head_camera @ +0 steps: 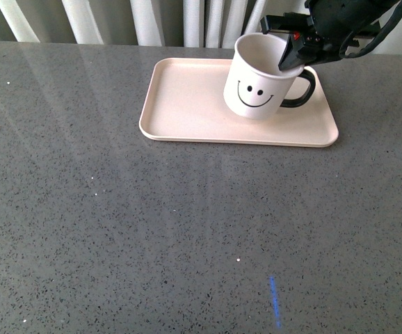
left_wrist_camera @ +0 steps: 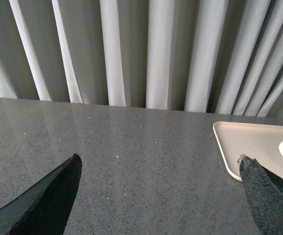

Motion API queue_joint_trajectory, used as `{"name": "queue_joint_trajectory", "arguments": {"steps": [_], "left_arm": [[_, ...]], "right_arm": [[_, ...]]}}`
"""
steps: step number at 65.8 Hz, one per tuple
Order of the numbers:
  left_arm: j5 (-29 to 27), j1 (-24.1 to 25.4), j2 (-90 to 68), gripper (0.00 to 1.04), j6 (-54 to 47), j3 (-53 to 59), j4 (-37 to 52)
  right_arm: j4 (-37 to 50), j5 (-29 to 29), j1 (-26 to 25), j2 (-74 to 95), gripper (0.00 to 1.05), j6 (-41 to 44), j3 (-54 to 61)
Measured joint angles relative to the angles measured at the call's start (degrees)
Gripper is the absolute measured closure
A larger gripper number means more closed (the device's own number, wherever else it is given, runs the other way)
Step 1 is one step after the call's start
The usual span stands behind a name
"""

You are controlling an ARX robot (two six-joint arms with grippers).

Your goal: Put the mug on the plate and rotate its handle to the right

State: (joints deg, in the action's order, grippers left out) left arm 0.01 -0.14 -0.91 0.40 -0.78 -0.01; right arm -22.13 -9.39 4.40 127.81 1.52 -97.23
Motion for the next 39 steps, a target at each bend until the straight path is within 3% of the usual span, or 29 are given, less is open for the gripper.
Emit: {"name": "queue_joint_trajectory", "arguments": {"steps": [18, 39], "left_arm": [[0.0, 0.0, 0.0, 0.09, 0.0, 0.0, 0.0], [0.0, 0.0, 0.0, 0.09, 0.0, 0.0, 0.0]], "right_arm": [[-7.3, -1.7, -0.3, 0.1, 1.03, 14.4, -7.0], [-10.7, -0.9, -0.3, 5.0, 1.03, 20.3, -11.6]]}}
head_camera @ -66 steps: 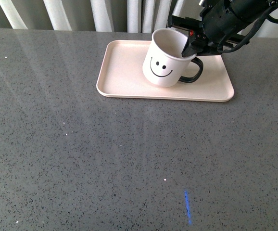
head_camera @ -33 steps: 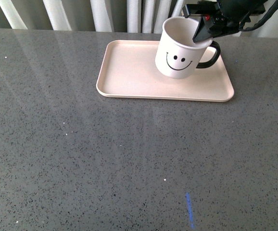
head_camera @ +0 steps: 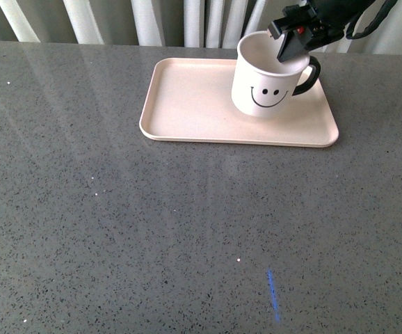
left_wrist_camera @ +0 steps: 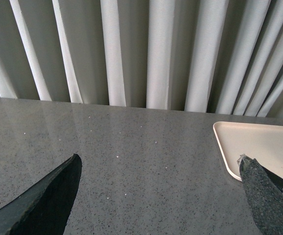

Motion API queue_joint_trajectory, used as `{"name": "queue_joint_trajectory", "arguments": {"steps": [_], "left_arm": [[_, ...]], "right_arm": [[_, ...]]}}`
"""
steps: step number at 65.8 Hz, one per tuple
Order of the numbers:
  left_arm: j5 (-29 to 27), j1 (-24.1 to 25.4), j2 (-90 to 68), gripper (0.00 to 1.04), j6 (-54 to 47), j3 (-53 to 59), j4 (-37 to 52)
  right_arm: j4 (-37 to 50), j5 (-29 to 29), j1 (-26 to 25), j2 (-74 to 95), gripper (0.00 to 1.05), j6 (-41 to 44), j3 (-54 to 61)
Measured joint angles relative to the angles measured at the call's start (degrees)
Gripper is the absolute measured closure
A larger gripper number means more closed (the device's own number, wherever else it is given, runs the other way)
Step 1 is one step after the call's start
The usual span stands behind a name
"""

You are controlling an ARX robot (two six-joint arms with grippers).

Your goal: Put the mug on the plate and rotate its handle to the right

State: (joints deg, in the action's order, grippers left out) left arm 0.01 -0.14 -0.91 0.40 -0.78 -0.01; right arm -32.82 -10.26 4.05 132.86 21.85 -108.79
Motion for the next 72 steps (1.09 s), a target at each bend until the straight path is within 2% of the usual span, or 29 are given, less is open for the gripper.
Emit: {"name": "queue_joint_trajectory", "arguments": {"steps": [72], "left_arm": [[0.0, 0.0, 0.0, 0.09, 0.0, 0.0, 0.0]], "right_arm": [[-1.0, 0.7, 0.9, 3.2, 1.03, 0.7, -1.5]]}}
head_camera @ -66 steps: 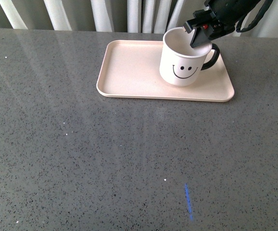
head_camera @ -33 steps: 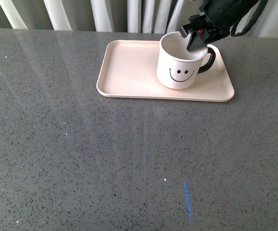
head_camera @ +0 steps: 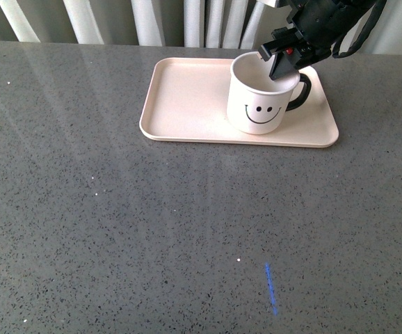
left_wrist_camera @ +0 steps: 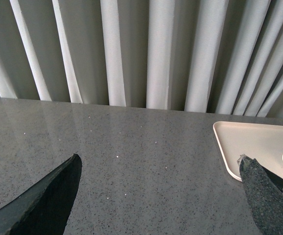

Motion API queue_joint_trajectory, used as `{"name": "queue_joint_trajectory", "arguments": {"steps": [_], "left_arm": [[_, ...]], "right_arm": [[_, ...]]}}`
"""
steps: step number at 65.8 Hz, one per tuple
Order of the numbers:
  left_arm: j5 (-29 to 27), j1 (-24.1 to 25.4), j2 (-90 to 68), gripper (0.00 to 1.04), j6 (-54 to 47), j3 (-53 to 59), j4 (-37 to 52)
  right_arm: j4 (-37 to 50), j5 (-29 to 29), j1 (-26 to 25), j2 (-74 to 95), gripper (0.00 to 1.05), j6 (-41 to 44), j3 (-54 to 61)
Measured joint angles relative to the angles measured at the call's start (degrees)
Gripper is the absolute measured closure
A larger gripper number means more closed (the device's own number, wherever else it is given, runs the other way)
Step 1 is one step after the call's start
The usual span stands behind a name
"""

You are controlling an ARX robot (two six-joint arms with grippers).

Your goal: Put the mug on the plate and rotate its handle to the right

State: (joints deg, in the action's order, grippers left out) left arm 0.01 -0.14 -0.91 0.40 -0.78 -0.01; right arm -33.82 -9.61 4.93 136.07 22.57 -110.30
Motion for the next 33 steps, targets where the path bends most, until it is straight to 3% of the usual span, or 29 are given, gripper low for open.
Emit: {"name": "queue_joint_trajectory", "arguments": {"steps": [5, 10, 19, 22, 33], "left_arm": [[0.0, 0.0, 0.0, 0.09, 0.0, 0.0, 0.0], [0.0, 0.0, 0.0, 0.09, 0.0, 0.0, 0.0], [0.0, 0.0, 0.0, 0.09, 0.0, 0.0, 0.0], [0.0, 0.0, 0.0, 0.09, 0.0, 0.0, 0.0], [0.0, 0.0, 0.0, 0.09, 0.0, 0.0, 0.0]], "right_arm": [[0.0, 0.0, 0.0, 0.0, 1.01, 0.3, 0.0], [0.0, 0.0, 0.0, 0.1, 0.89, 0.3, 0.0], [-0.1, 0.0, 0.0, 0.2, 0.58, 0.5, -0.2], [-0.1, 0.0, 0.0, 0.2, 0.54, 0.6, -0.3], [-0.4, -0.4, 0.0, 0.2, 0.21, 0.8, -1.6]]}}
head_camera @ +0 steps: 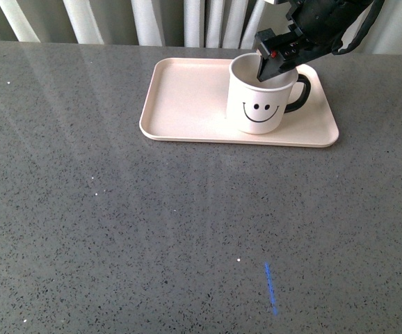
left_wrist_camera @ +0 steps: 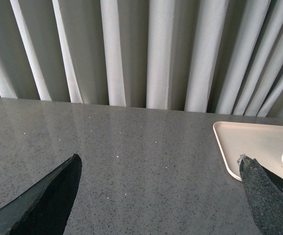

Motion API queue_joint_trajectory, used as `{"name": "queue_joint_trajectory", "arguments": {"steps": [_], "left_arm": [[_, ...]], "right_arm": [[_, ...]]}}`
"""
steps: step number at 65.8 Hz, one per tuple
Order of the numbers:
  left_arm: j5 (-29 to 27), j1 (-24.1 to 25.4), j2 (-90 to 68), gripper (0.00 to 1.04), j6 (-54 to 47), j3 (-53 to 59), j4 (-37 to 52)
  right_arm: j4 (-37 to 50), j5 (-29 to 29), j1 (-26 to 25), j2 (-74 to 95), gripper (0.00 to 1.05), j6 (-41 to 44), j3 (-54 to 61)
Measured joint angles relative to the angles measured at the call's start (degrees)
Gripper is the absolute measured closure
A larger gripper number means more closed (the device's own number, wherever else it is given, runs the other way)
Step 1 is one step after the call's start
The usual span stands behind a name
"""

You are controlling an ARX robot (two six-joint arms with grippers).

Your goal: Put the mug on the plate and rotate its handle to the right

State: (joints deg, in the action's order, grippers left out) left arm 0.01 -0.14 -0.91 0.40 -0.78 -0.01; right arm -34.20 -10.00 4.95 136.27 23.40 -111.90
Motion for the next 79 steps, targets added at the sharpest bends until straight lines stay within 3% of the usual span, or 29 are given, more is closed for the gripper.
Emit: {"name": "queue_joint_trajectory", "arguments": {"steps": [5, 36, 41, 44, 50, 56, 61, 71, 79], "left_arm": [[0.0, 0.0, 0.0, 0.09, 0.0, 0.0, 0.0], [0.0, 0.0, 0.0, 0.09, 0.0, 0.0, 0.0], [0.0, 0.0, 0.0, 0.09, 0.0, 0.0, 0.0], [0.0, 0.0, 0.0, 0.09, 0.0, 0.0, 0.0], [0.0, 0.0, 0.0, 0.09, 0.0, 0.0, 0.0], [0.0, 0.0, 0.0, 0.09, 0.0, 0.0, 0.0], [0.0, 0.0, 0.0, 0.09, 0.0, 0.0, 0.0], [0.0, 0.0, 0.0, 0.09, 0.0, 0.0, 0.0], [0.0, 0.0, 0.0, 0.09, 0.0, 0.0, 0.0]], "right_arm": [[0.0, -0.3, 0.0, -0.2, 0.08, 0.1, -0.1], [9.7, -6.1, -2.0, -18.8, 0.09, -0.7, 12.4], [31.8, 6.7, -1.5, -22.5, 0.21, -8.9, 23.9], [43.9, 10.9, -1.5, -24.5, 0.28, -12.6, 31.5], [69.1, 13.0, -1.6, -29.0, 0.44, -18.6, 47.6], [82.6, 12.9, -1.8, -35.2, 0.61, -21.1, 59.4], [87.8, 12.7, -2.4, -41.2, 0.78, -22.3, 68.3], [90.8, 10.0, -3.8, -46.9, 1.03, -22.4, 79.3], [92.1, 10.2, -4.9, -51.6, 1.03, -22.8, 85.9]]}}
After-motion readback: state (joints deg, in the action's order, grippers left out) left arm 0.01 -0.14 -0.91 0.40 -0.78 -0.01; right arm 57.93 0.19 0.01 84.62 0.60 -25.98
